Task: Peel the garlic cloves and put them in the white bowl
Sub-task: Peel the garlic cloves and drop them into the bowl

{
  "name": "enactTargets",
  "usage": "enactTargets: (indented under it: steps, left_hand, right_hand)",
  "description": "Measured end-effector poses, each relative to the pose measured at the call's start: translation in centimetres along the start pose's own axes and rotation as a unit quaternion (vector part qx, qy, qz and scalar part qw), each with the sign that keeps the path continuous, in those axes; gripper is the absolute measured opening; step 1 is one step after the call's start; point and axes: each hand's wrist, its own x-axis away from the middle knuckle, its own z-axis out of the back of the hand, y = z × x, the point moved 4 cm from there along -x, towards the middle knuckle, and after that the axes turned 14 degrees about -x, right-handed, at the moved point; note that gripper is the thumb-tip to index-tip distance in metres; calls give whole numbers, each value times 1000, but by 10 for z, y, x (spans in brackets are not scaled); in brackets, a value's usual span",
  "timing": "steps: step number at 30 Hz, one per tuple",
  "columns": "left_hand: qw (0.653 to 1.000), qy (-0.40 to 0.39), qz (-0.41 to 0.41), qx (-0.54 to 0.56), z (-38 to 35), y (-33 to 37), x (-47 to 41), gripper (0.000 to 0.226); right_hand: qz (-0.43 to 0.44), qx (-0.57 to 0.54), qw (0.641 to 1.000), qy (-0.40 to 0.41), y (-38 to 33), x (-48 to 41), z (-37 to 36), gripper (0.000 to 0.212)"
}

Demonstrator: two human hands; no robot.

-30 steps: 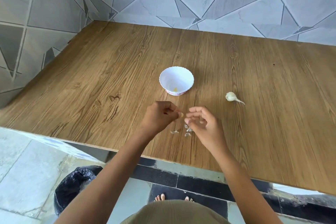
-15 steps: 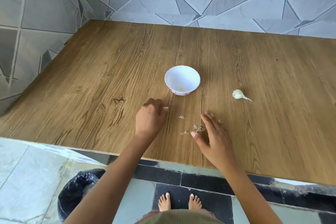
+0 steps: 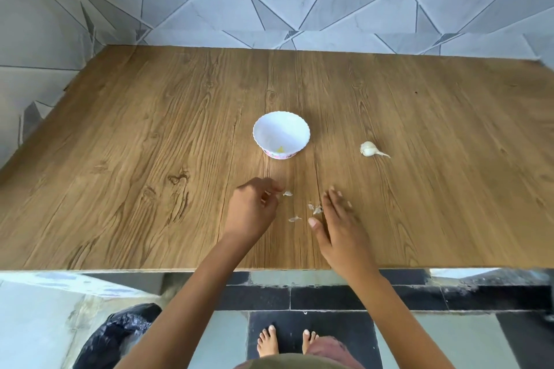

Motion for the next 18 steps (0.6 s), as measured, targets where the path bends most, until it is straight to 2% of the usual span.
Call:
enactTargets:
  steps: [2, 5, 8, 10, 12, 15, 18]
  left_hand:
    - [1000, 7, 6, 9, 2, -5, 5, 20]
    - [999, 12, 29, 12, 3, -12, 8, 19]
    - [998, 15, 52, 23, 6, -12, 7, 17]
    - [998, 15, 61, 24, 8, -10, 6, 16]
    - [998, 19, 64, 21, 8, -8, 4, 18]
    - [997, 30, 62, 16, 7, -5, 2, 18]
    - [997, 28, 75, 21, 7, -5, 5, 17]
  right_hand:
    - [25, -10, 999, -20, -11, -8, -6, 94]
    - [53, -147, 986, -61, -32, -17, -7, 63]
    - [71, -262, 962, -19, -32, -21, 9, 49]
    - [83, -251, 964, -5, -23, -24, 18, 47]
    - [100, -205, 973, -45, -24, -32, 19, 47]
    - [172, -85, 977, -93, -40, -47, 7, 46]
    - [207, -30, 973, -101, -42, -51, 3, 41]
